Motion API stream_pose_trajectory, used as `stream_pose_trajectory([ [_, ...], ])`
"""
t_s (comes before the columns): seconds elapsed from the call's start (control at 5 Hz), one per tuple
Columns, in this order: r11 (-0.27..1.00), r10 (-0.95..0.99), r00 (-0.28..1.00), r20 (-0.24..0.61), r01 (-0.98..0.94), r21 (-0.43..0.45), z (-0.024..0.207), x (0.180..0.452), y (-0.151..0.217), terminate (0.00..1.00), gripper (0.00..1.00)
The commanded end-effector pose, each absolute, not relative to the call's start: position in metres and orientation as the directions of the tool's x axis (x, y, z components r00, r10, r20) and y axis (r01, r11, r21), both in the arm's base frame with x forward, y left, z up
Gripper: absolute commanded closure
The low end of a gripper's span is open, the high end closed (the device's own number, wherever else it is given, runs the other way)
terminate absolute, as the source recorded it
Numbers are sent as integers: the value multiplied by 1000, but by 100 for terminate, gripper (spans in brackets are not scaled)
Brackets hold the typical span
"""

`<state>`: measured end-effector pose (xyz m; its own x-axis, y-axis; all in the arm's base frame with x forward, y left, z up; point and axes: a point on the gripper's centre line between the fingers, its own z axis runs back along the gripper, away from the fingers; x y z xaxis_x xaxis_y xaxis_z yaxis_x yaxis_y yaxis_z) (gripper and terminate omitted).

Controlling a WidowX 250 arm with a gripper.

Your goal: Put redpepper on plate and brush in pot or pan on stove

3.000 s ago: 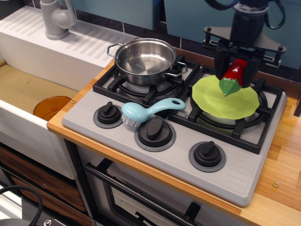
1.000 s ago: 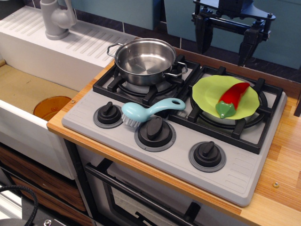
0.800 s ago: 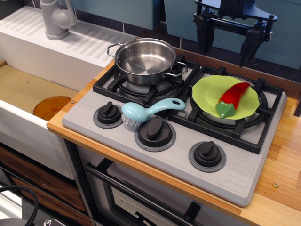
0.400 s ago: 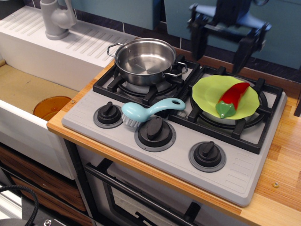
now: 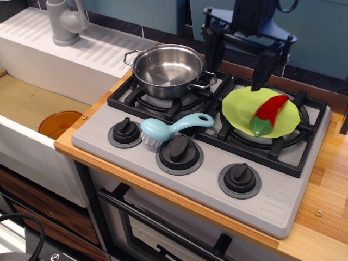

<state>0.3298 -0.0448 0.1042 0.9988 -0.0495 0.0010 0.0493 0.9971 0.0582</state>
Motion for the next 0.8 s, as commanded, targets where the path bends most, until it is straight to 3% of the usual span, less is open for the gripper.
stream_pose_trajectory([
  [0.0, 994, -96, 991, 89, 91, 55, 121, 334, -22, 0, 0],
  [0.6, 993, -114, 987, 109, 112, 25, 96, 330, -10, 0, 0],
])
